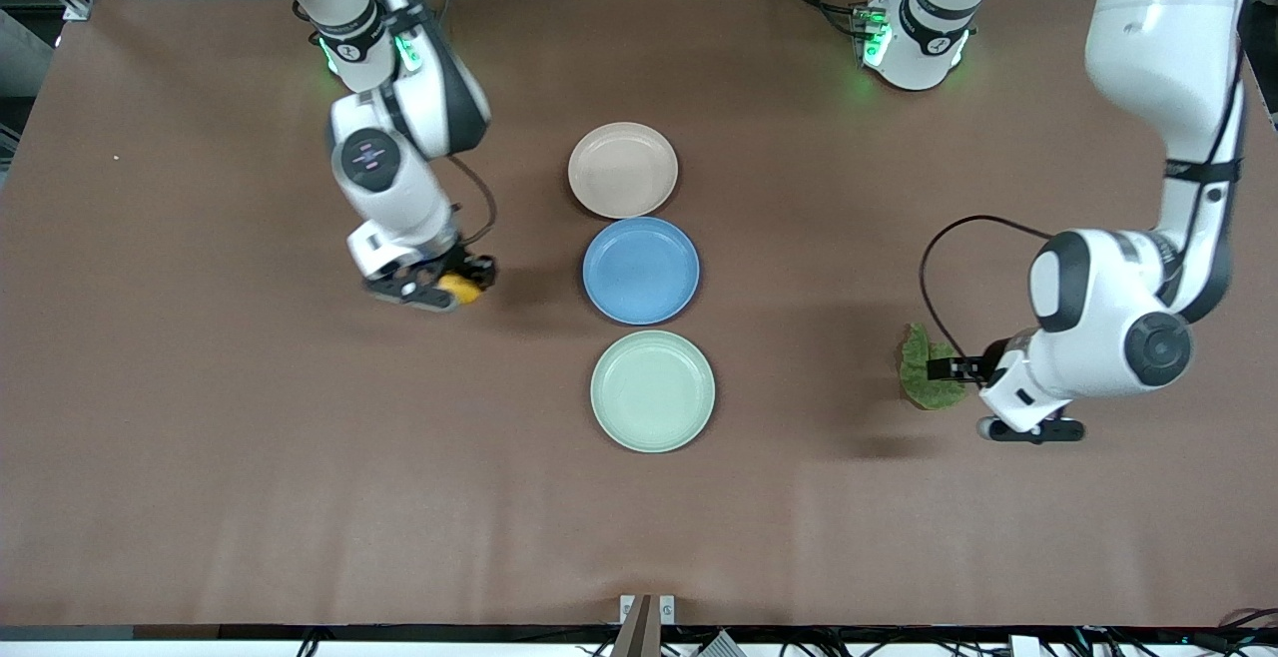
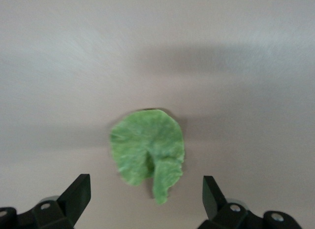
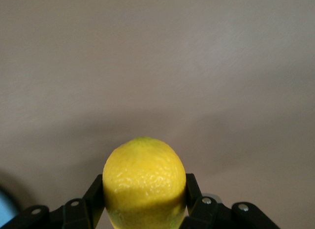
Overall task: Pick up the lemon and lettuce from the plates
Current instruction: 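Lower the lettuce onto the table while the right gripper lowers the lemon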
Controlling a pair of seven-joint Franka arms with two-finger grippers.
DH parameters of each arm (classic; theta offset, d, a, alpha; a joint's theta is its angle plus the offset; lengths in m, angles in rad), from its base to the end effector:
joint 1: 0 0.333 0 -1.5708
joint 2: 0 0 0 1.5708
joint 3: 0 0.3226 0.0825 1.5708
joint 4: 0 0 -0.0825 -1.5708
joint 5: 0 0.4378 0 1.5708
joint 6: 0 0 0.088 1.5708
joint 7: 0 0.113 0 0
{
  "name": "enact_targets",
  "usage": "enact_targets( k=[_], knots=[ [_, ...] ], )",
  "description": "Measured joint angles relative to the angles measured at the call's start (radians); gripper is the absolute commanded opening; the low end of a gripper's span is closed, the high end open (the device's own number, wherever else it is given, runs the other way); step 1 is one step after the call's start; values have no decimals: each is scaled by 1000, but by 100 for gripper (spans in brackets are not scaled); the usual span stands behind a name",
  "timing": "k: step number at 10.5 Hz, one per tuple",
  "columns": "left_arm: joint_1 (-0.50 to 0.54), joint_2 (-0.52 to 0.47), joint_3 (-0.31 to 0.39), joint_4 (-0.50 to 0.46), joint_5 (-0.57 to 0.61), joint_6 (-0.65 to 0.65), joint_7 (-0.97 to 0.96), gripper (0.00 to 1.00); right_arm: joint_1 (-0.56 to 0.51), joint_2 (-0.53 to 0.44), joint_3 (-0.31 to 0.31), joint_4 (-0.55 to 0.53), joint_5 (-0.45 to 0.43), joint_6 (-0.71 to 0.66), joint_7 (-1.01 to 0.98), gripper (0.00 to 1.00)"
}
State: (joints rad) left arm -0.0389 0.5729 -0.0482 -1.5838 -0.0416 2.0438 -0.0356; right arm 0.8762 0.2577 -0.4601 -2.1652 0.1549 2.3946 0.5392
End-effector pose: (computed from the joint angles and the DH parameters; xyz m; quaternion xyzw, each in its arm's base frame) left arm 0.7267 -0.0622 0.2644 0.9979 -0.0121 -0.0580 0.0277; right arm 0.5484 0.2426 0.2491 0.9937 -0.1116 0.0037 0.0027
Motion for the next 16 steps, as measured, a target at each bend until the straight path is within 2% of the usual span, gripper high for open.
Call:
enact_targets(
  k=[3,6,7,8,9,10,11,13,16],
  knots=[
    [0,-146,-1,41,104,-86,0,100,-159,8,-4,3,-2,2,-276,0],
    [8,-237,2,140,115,-282,0,100,-323,75,-4,46,-2,5,-555,2],
    [10,-251,2,178,115,-327,0,100,-374,115,-3,72,-2,10,-635,8],
    [12,-269,4,205,115,-350,0,100,-409,152,-1,97,3,11,-693,36],
    [13,-294,14,219,115,-361,0,100,-432,185,2,118,19,12,-739,75],
    [15,-328,23,226,115,-378,0,100,-443,212,5,135,40,13,-774,93],
    [15,-366,29,228,115,-400,0,100,-452,236,6,146,51,24,-796,100],
    [15,-429,31,222,115,-448,0,100,-480,271,13,164,61,42,-829,100],
    [15,-465,30,187,102,-472,1,100,-490,277,20,175,62,42,-839,100]
  ],
)
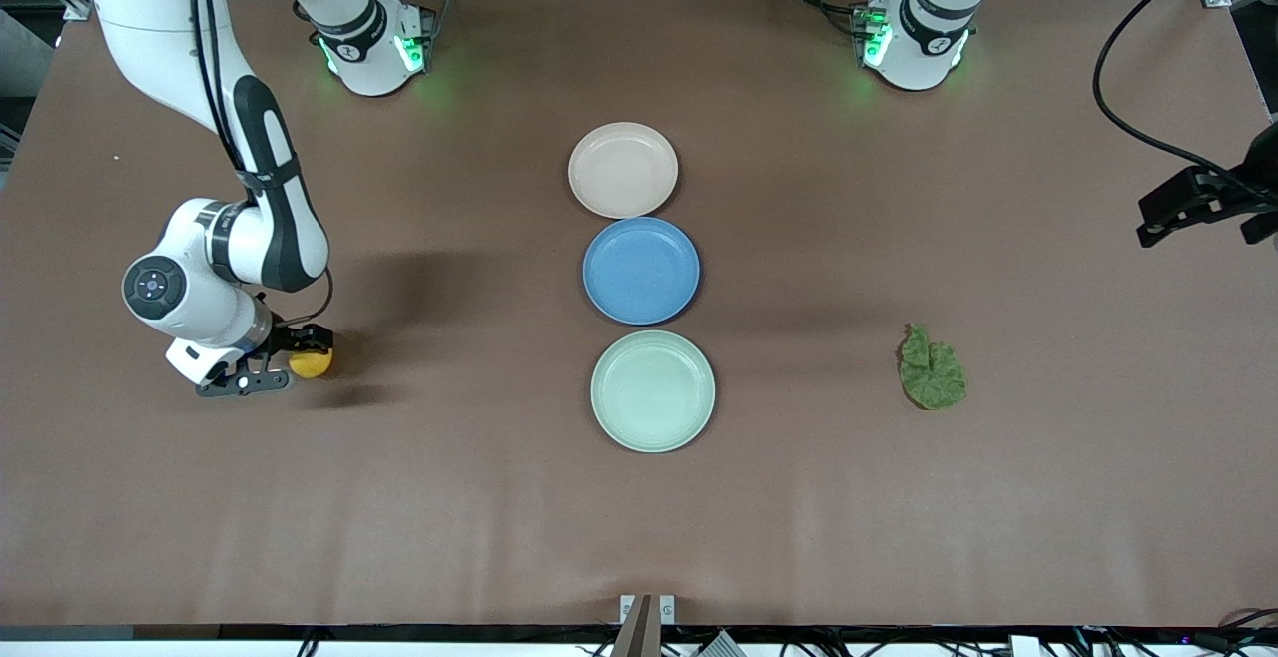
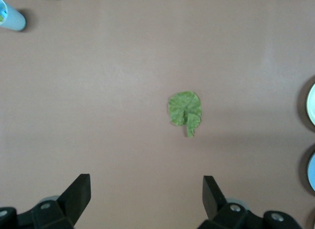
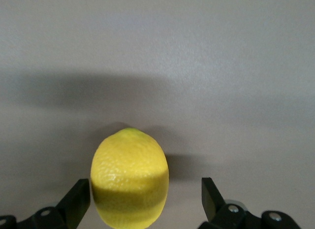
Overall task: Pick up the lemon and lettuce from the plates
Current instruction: 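Lower the lettuce onto the table while the right gripper lowers the lemon, then open the right gripper and lift away from the lemon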
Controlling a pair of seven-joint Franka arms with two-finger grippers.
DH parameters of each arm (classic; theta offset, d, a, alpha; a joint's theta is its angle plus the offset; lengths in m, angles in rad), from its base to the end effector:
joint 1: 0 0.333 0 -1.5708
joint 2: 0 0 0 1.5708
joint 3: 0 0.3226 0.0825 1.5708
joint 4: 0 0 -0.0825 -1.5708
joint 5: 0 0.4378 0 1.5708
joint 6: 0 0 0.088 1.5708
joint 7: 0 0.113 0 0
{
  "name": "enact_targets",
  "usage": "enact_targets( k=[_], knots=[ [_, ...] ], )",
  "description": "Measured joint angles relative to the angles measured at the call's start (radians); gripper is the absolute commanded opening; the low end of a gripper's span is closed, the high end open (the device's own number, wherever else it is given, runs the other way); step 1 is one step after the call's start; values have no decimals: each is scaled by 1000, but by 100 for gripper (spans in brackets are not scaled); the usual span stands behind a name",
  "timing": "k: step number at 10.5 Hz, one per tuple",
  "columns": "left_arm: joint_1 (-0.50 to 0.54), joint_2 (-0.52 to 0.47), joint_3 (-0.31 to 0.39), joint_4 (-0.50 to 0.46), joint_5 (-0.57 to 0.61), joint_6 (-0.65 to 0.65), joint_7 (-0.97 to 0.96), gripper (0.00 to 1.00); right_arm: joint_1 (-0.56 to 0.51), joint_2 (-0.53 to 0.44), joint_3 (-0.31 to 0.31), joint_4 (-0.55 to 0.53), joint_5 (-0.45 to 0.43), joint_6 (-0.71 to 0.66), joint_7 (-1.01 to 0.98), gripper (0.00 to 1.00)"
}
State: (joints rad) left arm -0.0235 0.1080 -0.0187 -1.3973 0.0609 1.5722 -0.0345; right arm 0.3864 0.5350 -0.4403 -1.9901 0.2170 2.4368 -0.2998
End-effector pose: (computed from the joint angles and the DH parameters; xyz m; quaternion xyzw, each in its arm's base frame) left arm 0.6433 -0.0196 0.6491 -0.9990 0.0028 -0.0345 0.0281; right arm 0.6415 -0.0341 0.1698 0.9970 0.0642 -0.0192 0.0384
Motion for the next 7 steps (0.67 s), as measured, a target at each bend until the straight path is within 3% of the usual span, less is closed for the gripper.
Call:
enact_targets(
  k=[5,7],
  knots=[
    [25,-37,-3,-64,-56,2,8,100,1,-62,2,48,3,-77,0,100],
    [25,-50,-5,-77,-56,2,8,100,-43,-104,50,50,3,-98,0,100]
  ],
)
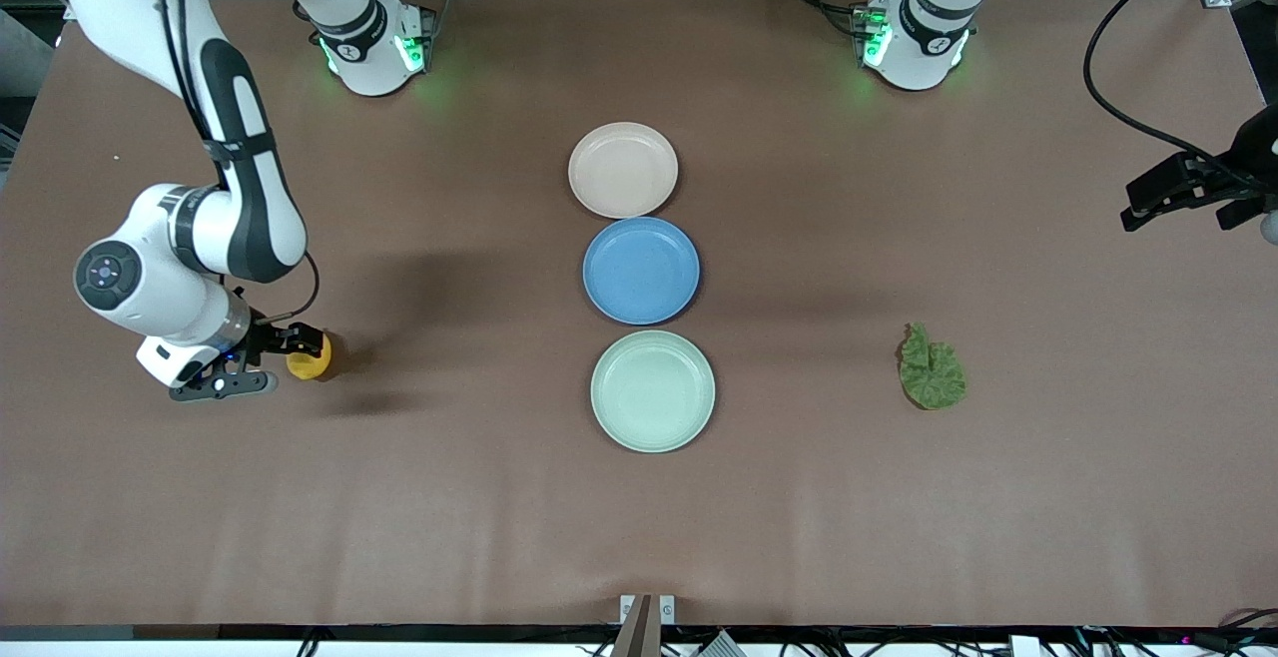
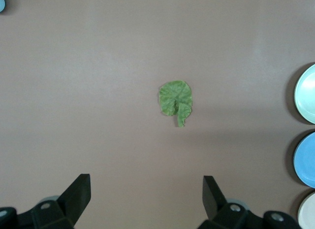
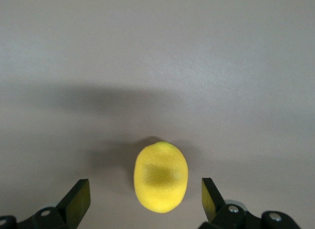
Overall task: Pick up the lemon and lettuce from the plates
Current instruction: 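Open the right gripper and lift away from the lemon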
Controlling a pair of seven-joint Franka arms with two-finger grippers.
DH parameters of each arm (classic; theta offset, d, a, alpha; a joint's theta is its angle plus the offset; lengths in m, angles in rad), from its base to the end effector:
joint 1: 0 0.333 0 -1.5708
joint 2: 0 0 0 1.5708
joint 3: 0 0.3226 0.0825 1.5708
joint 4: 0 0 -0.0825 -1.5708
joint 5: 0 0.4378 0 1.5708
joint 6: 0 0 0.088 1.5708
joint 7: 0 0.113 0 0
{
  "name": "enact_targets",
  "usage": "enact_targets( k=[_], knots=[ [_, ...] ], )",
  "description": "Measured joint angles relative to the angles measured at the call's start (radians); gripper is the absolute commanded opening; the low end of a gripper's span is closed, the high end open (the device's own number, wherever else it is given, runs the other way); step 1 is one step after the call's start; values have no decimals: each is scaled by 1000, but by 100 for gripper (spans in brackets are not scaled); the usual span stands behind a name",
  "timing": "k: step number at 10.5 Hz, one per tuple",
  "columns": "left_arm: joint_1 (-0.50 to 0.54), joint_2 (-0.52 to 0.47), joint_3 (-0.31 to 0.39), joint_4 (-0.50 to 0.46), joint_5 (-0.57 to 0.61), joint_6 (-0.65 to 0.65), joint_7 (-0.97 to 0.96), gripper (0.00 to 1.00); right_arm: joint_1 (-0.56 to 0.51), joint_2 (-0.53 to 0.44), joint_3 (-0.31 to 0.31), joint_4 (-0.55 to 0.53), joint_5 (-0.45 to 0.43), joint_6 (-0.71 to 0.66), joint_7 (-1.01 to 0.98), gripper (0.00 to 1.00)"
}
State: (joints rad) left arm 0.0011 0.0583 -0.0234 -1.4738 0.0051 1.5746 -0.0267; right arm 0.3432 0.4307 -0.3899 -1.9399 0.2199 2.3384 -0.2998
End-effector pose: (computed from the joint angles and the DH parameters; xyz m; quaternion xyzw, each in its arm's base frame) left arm 0.6280 -0.0130 0.6405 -0.9998 -0.0023 -0.0213 0.0014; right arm 0.6613 -0.0200 0.2393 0.9978 0.0665 0.0043 0.0012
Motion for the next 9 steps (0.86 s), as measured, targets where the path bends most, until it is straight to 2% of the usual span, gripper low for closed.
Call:
enact_targets(
  k=[3,5,6,9],
  knots=[
    [-2,-2,-5,-9,0,-1,5,100,-119,-87,87,14,-73,-54,7,100],
    [-4,-2,-11,-21,0,-9,8,100,-280,-190,267,25,-181,-189,128,100],
    [-4,-2,-12,-24,0,-10,8,100,-325,-241,328,27,-211,-256,193,100],
    [-2,-2,-12,-26,0,-11,8,100,-340,-377,364,48,-234,-343,229,100]
  ],
)
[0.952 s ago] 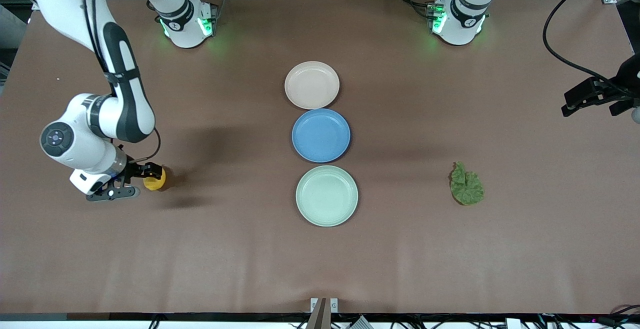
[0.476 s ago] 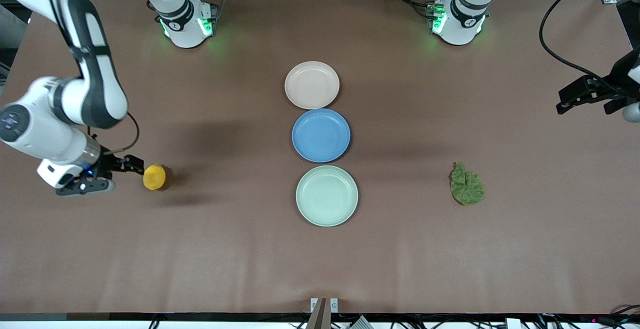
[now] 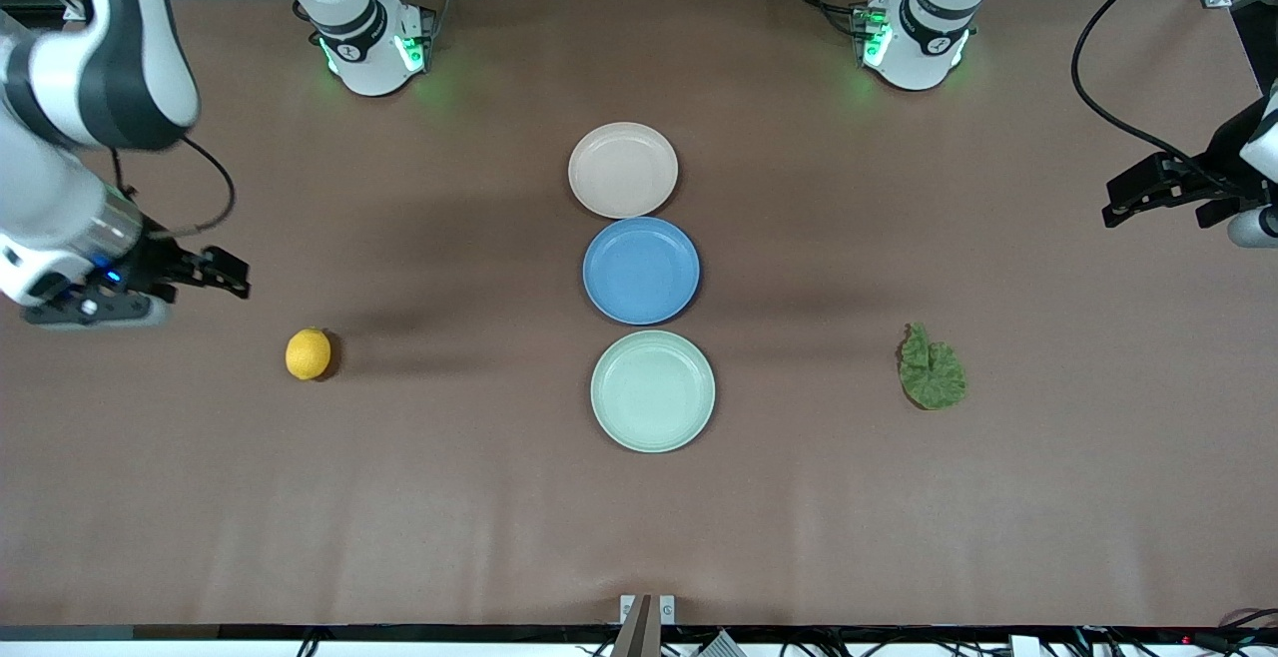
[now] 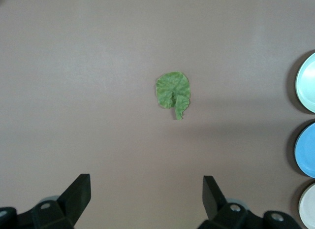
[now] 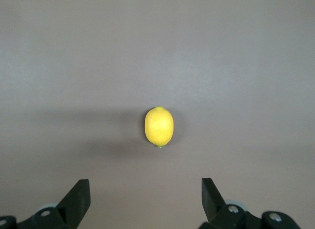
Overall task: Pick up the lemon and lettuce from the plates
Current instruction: 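Open the right gripper and lift away from the lemon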
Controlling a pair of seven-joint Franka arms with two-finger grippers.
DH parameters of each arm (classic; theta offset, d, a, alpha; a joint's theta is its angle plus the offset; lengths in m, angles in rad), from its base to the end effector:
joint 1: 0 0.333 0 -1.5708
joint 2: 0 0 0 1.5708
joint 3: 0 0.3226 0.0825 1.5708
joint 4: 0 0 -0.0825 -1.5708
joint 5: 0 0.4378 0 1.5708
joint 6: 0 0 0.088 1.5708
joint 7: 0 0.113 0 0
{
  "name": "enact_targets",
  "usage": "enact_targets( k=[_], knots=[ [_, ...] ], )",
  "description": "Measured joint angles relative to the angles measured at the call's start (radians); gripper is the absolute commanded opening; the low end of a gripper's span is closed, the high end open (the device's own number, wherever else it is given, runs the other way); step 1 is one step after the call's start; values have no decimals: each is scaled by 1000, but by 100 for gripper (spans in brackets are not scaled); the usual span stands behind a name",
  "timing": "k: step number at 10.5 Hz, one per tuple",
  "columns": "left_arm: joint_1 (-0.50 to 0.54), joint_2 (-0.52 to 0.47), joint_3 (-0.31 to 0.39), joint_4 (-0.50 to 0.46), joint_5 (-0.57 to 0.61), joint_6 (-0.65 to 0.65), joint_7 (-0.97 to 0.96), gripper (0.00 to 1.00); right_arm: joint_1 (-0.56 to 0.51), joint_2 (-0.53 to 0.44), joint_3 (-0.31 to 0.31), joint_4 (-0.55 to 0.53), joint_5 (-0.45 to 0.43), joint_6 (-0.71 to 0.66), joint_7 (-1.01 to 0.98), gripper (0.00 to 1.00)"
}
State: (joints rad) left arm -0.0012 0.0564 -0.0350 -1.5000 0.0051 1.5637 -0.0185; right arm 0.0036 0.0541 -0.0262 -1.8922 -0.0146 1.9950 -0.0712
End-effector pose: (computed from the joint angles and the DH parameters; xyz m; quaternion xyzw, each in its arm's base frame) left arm 0.6256 -0.0215 0.6269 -1.0000 0.0088 -0.0037 0.0015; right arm 0.6306 -0.0150 0.4583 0.9993 0.0272 0.0240 0.0086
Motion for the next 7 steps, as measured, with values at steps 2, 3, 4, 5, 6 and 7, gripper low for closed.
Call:
enact_targets(
  k=[2,3,4,5,6,7],
  knots=[
    [2,0,0,-6,0,0,0,100,-14,-50,7,82,-3,-147,4,100],
    [2,-1,1,-12,0,0,0,100,-19,-60,7,135,-3,-215,4,100],
    [3,-4,1,-21,0,5,0,100,-19,-64,8,165,-3,-239,4,100],
    [3,-7,1,-26,0,7,0,100,-19,-68,10,185,-3,-249,4,100],
    [3,-10,1,-28,0,8,0,100,-20,-74,12,206,-2,-272,4,100],
    [4,-12,1,-29,0,12,0,100,-20,-80,16,236,14,-303,4,100]
  ],
)
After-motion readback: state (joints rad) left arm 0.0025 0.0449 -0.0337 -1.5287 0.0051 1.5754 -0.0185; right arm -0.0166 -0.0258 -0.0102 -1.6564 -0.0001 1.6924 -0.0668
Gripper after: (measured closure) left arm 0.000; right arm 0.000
